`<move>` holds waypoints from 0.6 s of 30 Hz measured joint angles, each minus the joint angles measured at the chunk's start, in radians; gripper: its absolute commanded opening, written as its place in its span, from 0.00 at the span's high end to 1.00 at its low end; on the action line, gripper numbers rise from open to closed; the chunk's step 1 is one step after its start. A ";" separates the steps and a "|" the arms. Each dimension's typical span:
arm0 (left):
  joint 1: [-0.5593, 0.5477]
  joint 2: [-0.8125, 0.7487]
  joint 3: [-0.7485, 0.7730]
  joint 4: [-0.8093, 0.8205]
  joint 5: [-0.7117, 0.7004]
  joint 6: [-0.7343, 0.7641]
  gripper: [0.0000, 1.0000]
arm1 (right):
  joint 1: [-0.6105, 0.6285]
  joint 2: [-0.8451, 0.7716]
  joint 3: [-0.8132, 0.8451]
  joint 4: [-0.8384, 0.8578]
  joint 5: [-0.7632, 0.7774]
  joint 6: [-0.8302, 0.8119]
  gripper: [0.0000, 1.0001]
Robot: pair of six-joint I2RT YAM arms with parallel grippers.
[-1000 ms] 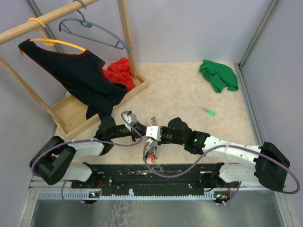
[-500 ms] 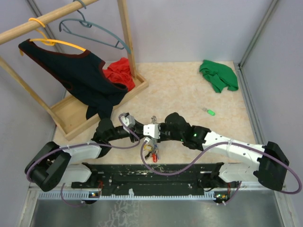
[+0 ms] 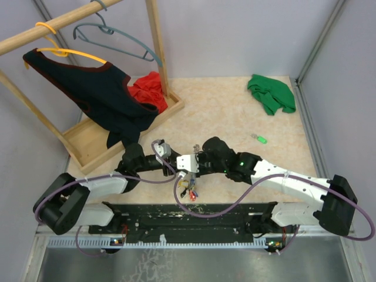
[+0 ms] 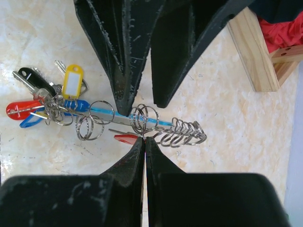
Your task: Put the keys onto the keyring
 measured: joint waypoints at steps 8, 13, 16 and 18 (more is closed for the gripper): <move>0.000 0.041 0.045 -0.004 0.032 -0.011 0.65 | 0.000 0.010 0.000 -0.007 -0.004 -0.004 1.00; 0.000 0.076 0.064 -0.009 0.055 -0.026 0.72 | 0.000 0.011 0.000 -0.007 -0.004 -0.008 1.00; 0.000 0.089 0.068 -0.016 0.067 -0.033 0.77 | 0.000 0.011 0.002 -0.008 -0.003 -0.008 1.00; 0.000 0.095 0.073 -0.026 0.073 -0.035 0.86 | 0.000 0.012 0.004 -0.008 -0.003 -0.008 1.00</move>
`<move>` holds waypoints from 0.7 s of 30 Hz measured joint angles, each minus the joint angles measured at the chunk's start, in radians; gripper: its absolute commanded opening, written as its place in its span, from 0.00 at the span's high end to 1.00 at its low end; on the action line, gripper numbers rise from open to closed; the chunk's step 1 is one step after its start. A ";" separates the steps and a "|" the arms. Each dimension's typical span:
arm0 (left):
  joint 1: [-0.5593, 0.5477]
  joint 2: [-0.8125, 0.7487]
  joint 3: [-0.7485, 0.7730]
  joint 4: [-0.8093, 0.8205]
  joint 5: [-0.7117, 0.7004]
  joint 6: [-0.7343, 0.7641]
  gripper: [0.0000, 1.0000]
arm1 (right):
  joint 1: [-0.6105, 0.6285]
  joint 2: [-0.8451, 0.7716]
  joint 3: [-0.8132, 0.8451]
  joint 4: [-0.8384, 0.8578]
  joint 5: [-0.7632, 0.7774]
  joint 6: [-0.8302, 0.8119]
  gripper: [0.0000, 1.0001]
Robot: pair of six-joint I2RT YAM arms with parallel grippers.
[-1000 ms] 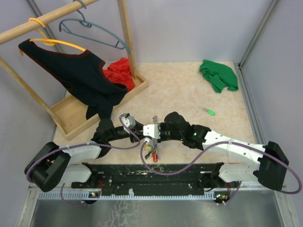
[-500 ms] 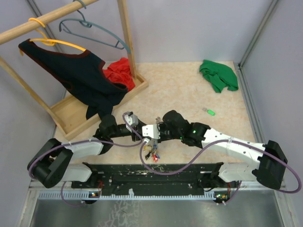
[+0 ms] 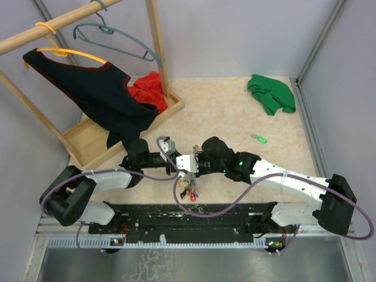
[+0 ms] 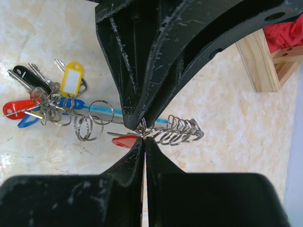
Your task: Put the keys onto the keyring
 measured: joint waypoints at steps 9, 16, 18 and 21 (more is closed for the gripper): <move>0.000 0.002 0.018 -0.011 0.000 -0.003 1.00 | 0.000 0.000 0.000 0.000 0.011 0.007 1.00; -0.002 -0.002 0.018 -0.014 -0.030 -0.016 1.00 | 0.000 -0.032 -0.050 0.050 0.030 0.067 1.00; -0.005 -0.002 0.017 -0.014 -0.035 -0.023 1.00 | 0.001 -0.053 -0.084 0.083 0.034 0.092 1.00; -0.006 -0.003 0.016 -0.013 -0.038 -0.030 1.00 | 0.001 -0.072 -0.139 0.138 0.042 0.127 1.00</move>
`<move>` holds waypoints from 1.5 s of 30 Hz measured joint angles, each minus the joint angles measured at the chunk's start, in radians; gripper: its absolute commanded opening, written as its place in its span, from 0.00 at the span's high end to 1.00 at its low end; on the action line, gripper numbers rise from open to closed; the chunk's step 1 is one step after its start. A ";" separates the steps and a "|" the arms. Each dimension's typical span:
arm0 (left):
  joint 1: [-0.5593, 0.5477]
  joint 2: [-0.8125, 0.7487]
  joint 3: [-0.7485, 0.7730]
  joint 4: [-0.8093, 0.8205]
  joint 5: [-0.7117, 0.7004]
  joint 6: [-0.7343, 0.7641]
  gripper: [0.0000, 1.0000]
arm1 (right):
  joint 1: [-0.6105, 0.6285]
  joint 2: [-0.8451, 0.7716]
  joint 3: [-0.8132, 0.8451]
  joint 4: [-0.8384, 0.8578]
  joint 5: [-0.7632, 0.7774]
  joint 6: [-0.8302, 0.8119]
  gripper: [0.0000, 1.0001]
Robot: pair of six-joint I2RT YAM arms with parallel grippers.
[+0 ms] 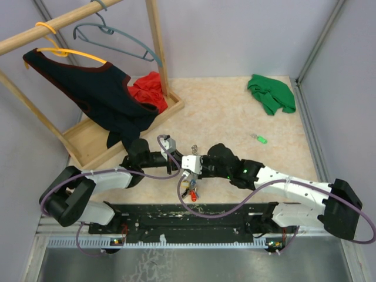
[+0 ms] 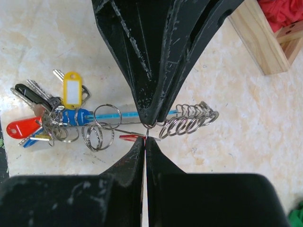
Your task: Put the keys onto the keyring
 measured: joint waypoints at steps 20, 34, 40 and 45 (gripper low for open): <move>0.009 -0.003 -0.064 0.123 -0.051 -0.051 0.85 | 0.000 0.031 -0.095 0.218 0.014 0.052 1.00; 0.007 -0.089 -0.086 0.041 -0.085 -0.001 0.58 | 0.000 0.052 0.115 -0.061 0.010 -0.091 1.00; 0.007 -0.087 -0.082 0.017 -0.075 0.011 0.57 | 0.000 0.065 0.136 -0.116 -0.011 -0.114 1.00; 0.007 -0.059 -0.053 0.007 -0.055 0.013 0.59 | 0.000 0.075 0.149 -0.129 -0.023 -0.120 1.00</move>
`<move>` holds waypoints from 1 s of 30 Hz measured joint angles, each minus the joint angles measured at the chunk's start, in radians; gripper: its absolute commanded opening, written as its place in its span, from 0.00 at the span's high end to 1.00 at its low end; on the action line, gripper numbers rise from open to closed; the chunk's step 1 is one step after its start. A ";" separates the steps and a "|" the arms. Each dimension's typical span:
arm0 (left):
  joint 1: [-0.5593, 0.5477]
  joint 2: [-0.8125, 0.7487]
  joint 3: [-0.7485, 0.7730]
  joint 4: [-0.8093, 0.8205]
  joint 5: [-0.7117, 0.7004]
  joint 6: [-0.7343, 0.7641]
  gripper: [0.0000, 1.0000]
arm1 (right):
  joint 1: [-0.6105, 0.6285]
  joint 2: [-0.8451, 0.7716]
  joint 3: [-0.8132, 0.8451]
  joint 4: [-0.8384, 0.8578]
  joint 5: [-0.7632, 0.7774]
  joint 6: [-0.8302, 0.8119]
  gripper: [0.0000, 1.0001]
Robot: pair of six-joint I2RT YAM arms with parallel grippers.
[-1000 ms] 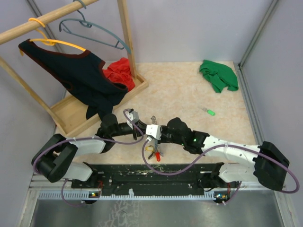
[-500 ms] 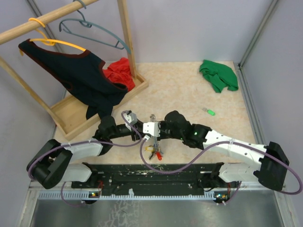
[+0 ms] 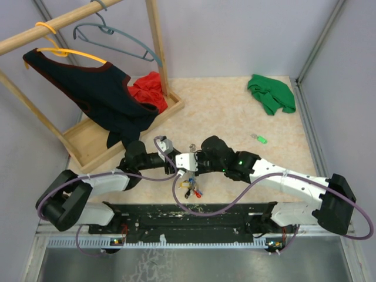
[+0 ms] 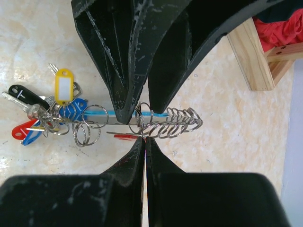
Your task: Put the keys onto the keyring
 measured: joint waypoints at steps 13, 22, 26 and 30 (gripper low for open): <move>0.000 0.045 0.042 -0.009 0.068 0.001 1.00 | 0.000 0.010 0.005 -0.011 -0.005 0.002 1.00; -0.001 0.045 0.042 -0.008 0.050 -0.003 1.00 | 0.000 -0.026 -0.042 0.019 0.015 0.056 1.00; -0.001 0.045 0.042 -0.007 0.048 -0.010 1.00 | 0.000 -0.057 -0.106 0.078 0.018 0.096 1.00; -0.005 0.045 0.040 -0.002 0.048 -0.017 1.00 | 0.000 -0.063 -0.174 0.151 0.019 0.127 1.00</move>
